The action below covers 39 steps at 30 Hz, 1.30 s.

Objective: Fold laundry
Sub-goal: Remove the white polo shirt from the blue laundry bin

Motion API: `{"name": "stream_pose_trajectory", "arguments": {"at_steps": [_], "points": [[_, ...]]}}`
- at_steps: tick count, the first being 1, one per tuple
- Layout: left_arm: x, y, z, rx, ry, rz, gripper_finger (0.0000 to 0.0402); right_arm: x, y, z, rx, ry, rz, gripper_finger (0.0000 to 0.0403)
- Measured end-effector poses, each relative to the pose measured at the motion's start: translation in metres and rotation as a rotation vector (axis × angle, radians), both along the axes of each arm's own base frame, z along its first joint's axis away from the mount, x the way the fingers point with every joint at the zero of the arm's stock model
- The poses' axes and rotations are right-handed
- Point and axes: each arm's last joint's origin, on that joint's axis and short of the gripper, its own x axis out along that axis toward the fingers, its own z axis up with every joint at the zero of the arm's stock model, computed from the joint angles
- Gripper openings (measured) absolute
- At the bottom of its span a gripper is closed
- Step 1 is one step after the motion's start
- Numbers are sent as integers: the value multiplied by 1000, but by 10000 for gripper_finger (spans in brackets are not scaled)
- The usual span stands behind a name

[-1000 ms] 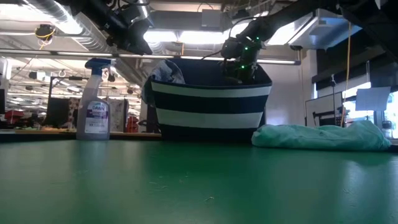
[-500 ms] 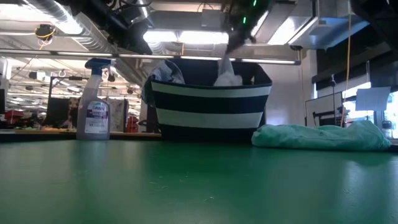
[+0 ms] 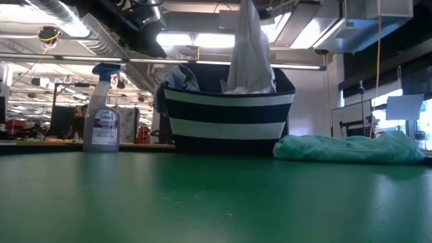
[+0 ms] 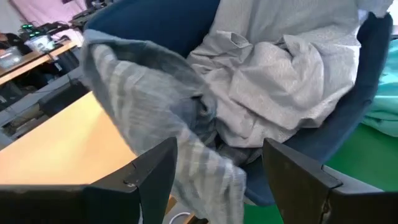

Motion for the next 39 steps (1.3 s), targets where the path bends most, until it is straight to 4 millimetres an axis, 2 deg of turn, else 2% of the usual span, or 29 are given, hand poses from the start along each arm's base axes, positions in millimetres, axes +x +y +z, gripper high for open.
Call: {"name": "stream_pose_trajectory", "arguments": {"at_steps": [6,12,16,22,30,39], "points": [[7,-5,7,-80,-177,-158,231,-21,54,35,-71,-117,206,1],[21,-23,17,-90,-323,-269,231,-46,101,59,-123,-217,412,1],[32,-40,23,-67,-389,-264,231,-68,129,75,-175,-309,554,1],[45,-61,19,-102,-412,-242,231,-100,163,95,-253,-456,772,1],[66,-83,5,-180,-384,-304,231,-135,190,109,-251,-591,920,1],[84,-96,-13,-213,-309,-351,231,-141,206,109,-153,-606,1049,1]]}}
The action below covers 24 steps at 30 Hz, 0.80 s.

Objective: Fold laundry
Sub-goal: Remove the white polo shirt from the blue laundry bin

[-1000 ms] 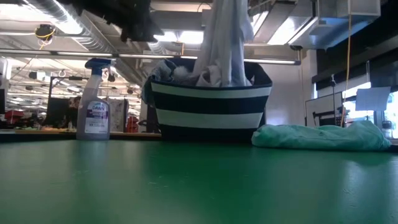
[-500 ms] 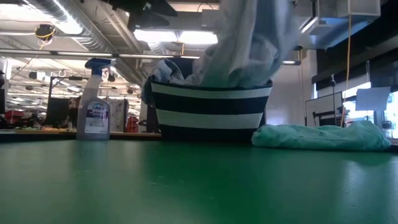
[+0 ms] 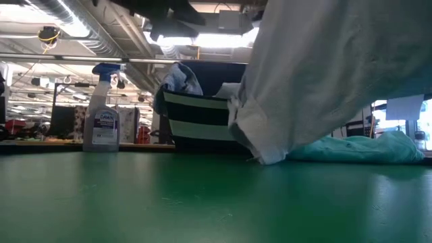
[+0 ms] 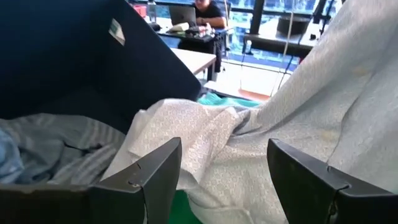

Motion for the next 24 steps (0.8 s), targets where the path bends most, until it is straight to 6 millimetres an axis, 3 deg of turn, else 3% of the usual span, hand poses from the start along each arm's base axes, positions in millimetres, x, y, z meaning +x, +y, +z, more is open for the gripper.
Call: {"name": "stream_pose_trajectory", "arguments": {"at_steps": [11,17,24], "points": [[8,-2,-10,-5,40,-9,231,3,9,-1,14,24,77,1],[10,5,-17,-194,-12,49,231,3,9,-1,23,22,53,1],[39,6,-64,-507,51,35,231,3,9,-1,5,8,41,1]]}}
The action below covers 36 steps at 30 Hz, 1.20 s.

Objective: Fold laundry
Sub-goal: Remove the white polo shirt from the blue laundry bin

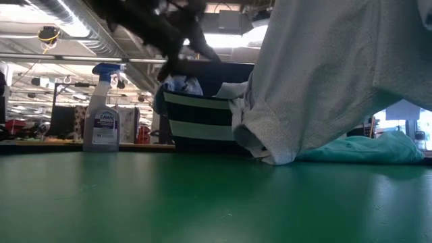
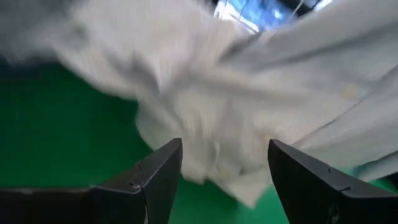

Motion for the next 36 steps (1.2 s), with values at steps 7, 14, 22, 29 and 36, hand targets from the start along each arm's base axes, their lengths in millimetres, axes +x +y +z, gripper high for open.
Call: {"name": "stream_pose_trajectory", "arguments": {"at_steps": [7,14,22,29,36], "points": [[24,1,-49,-237,39,75,231,0,0,0,-1,6,0,1],[46,1,-76,-290,-54,19,231,1,0,-3,-3,30,0,1],[55,2,-106,-375,-41,52,231,1,0,-3,-3,31,0,1],[65,4,-114,-366,-169,26,231,1,0,-2,-3,30,0,1],[75,5,-130,-355,-296,-13,231,1,0,-3,-3,31,0,1]]}}
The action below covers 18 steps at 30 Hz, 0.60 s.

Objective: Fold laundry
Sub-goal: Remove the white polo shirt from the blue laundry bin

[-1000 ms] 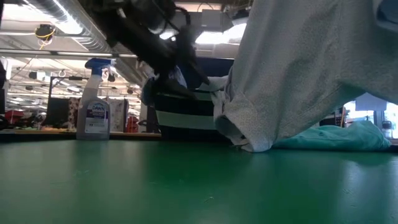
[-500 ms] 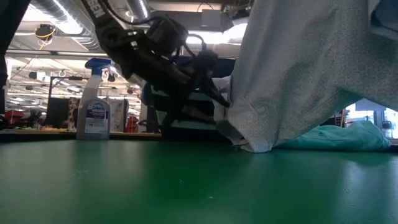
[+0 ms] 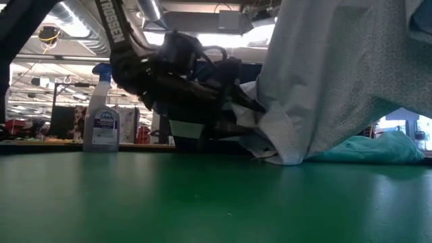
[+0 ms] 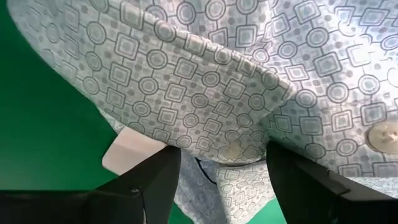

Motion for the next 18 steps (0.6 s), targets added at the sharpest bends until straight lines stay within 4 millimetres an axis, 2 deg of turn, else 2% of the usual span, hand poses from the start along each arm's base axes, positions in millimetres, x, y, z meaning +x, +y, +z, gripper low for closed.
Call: {"name": "stream_pose_trajectory", "arguments": {"at_steps": [3,10,13,18], "points": [[2,0,-2,3,-56,-2,231,0,0,0,0,0,0,1],[4,-1,11,81,-204,-76,217,0,0,0,0,1,0,1],[5,-2,15,103,-247,-111,180,3,0,-1,-1,5,0,1],[5,-3,18,123,-274,-164,74,8,1,-2,-2,16,0,1]]}}
